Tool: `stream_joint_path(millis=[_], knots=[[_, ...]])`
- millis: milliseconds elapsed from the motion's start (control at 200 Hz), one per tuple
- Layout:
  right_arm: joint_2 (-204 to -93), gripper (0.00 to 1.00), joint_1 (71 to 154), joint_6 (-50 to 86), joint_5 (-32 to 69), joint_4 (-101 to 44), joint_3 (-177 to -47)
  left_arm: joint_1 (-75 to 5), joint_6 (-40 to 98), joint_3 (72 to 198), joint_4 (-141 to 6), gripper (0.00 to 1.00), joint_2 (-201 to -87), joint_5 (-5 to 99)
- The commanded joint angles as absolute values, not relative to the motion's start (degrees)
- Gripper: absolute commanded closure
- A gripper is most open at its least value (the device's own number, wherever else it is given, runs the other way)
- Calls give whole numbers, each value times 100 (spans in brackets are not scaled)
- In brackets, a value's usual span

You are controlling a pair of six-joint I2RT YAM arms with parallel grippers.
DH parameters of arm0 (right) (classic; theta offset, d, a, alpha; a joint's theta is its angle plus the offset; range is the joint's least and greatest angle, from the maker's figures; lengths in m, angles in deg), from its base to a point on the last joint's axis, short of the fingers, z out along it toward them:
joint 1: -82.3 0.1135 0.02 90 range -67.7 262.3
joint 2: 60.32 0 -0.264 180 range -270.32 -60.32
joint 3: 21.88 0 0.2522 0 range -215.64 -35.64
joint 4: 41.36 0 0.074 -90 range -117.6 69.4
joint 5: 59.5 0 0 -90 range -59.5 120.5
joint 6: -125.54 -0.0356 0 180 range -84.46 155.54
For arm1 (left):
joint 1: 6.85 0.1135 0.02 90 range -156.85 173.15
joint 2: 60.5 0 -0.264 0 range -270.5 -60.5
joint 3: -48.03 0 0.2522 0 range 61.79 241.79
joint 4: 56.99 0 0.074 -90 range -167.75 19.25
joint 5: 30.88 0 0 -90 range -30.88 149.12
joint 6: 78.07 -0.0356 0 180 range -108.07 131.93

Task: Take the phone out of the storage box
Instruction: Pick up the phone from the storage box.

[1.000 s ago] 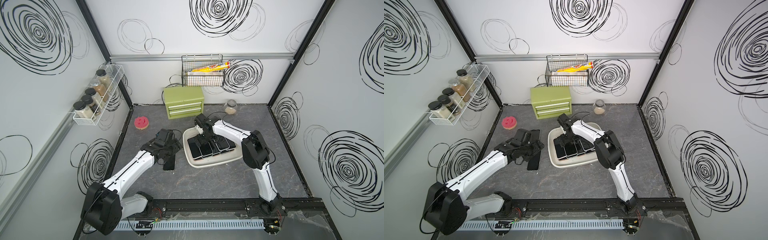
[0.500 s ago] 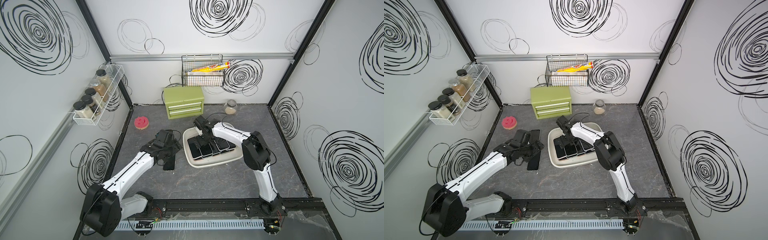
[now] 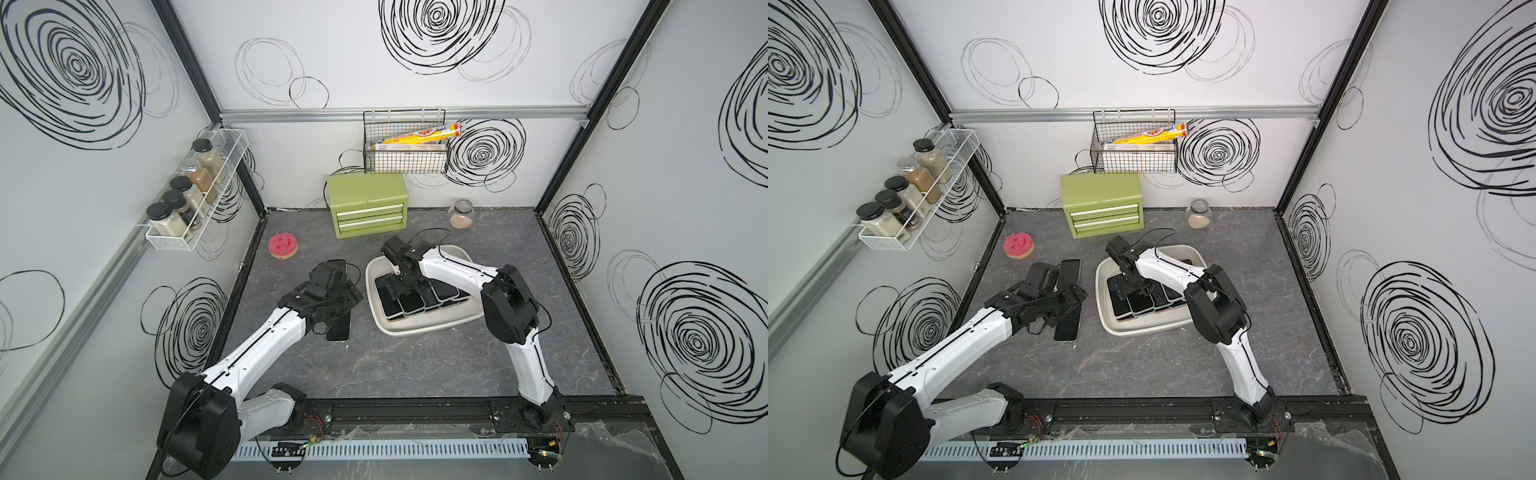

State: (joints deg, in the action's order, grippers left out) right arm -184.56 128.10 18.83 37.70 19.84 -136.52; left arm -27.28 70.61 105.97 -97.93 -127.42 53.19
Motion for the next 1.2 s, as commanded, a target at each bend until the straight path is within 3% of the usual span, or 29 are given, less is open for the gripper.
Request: stream_joint_path(millis=[0,165,315,626,1192], knots=[[-18790,24,12844,1771,3967,2590,-13613,-2665,7006,10521,-9580,15,-12625,5245],[-18807,43,12849,1745,4061,2706,-13916,-2655,6937,10538,-9482,15,-12557,5105],[-18696,47,12827,1691,4141,2880,-14374,-2753,6823,10481,-8900,15,-12208,4793],[-18844,49,12730,1752,3714,3549,-15530,-3852,7003,10097,-7663,14,-11717,4708],[-18690,49,12582,1788,2636,3816,-15799,-4708,7339,9757,-6114,14,-12839,5275]])
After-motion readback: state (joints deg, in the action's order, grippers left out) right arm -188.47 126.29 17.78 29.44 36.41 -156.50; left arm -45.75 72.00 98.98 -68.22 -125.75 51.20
